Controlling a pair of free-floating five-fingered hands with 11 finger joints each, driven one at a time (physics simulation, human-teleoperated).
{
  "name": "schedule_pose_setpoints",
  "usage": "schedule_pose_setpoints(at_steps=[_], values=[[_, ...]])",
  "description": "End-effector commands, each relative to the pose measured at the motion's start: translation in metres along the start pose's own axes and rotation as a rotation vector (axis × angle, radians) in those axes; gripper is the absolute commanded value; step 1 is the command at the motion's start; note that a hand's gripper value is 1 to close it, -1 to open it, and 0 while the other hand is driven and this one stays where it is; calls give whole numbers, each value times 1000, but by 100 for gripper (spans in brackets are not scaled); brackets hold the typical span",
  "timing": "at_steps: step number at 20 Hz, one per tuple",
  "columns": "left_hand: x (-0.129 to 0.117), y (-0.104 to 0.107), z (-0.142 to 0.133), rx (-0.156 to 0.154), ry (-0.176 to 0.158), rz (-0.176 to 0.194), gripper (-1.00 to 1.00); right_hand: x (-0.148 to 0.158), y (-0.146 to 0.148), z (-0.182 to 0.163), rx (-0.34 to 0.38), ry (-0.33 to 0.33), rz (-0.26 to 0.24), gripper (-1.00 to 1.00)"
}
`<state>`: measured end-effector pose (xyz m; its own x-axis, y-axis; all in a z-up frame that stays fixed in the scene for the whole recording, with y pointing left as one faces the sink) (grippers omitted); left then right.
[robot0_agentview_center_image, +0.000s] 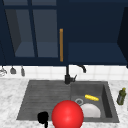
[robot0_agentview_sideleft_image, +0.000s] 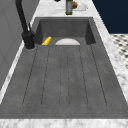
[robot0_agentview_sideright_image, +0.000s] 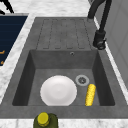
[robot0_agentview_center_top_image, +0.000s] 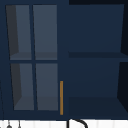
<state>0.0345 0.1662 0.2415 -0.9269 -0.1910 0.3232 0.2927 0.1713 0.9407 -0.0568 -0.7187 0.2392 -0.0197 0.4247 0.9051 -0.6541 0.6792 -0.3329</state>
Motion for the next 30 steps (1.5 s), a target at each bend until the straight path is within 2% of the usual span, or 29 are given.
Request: schedule_pose_setpoints(at_steps=[1, 10, 12, 17, 25, 26, 27, 28, 29, 30], values=[[0, 0, 0, 0, 0, 0, 0, 1, -7, -29, -38, -22, 87, -100], [0, 0, 0, 0, 0, 0, 0, 3, -25, -102, -74, -6, 99, -100], [0, 0, 0, 0, 0, 0, 0, 0, -27, -111, -95, -10, 131, -100], [0, 0, 0, 0, 0, 0, 0, -1, -34, -143, -140, -6, 154, -100], [0, 0, 0, 0, 0, 0, 0, 5, -41, -184, -179, 58, 203, -100], [0, 0, 0, 0, 0, 0, 0, 13, -37, -185, -165, 92, 188, -100], [0, 0, 0, 0, 0, 0, 0, 11, -35, -179, -132, 67, 164, -100], [0, 0, 0, 0, 0, 0, 0, 5, -40, -178, -138, 48, 118, -100], [0, 0, 0, 0, 0, 0, 0, 5, -38, -176, -170, 51, 116, -100], [0, 0, 0, 0, 0, 0, 0, 6, -42, -180, -166, 58, 110, -100]])
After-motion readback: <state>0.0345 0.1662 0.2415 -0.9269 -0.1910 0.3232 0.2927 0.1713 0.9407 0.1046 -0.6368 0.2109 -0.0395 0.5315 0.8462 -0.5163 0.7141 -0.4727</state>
